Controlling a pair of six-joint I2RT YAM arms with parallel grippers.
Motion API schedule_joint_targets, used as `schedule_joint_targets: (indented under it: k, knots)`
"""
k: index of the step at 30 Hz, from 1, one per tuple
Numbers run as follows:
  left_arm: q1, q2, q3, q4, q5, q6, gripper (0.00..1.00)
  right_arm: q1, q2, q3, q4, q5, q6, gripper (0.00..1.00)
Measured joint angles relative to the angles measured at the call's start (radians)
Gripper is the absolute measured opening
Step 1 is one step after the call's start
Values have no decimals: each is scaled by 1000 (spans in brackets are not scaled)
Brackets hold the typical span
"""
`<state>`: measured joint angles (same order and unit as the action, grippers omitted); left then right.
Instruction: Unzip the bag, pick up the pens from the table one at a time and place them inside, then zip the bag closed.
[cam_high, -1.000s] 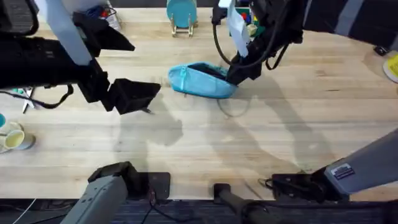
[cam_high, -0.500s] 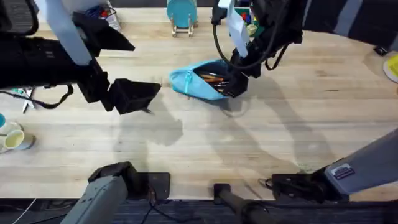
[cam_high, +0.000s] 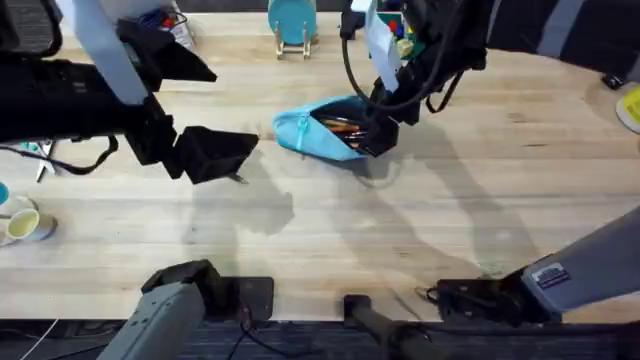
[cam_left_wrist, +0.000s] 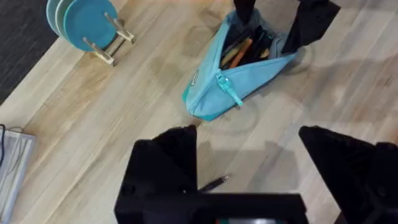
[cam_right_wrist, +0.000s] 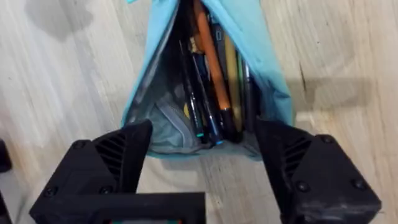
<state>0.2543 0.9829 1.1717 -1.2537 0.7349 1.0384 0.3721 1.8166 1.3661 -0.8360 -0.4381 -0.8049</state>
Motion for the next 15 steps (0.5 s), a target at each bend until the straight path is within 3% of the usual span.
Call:
schedule_joint_targets:
  k: [6, 15]
  knots:
    - [0, 0, 0, 0, 0, 0, 993, 0, -33, 39, -30, 3, 74, 996]
    - [0, 0, 0, 0, 0, 0, 994, 0, -202, 128, -78, 4, 140, 997]
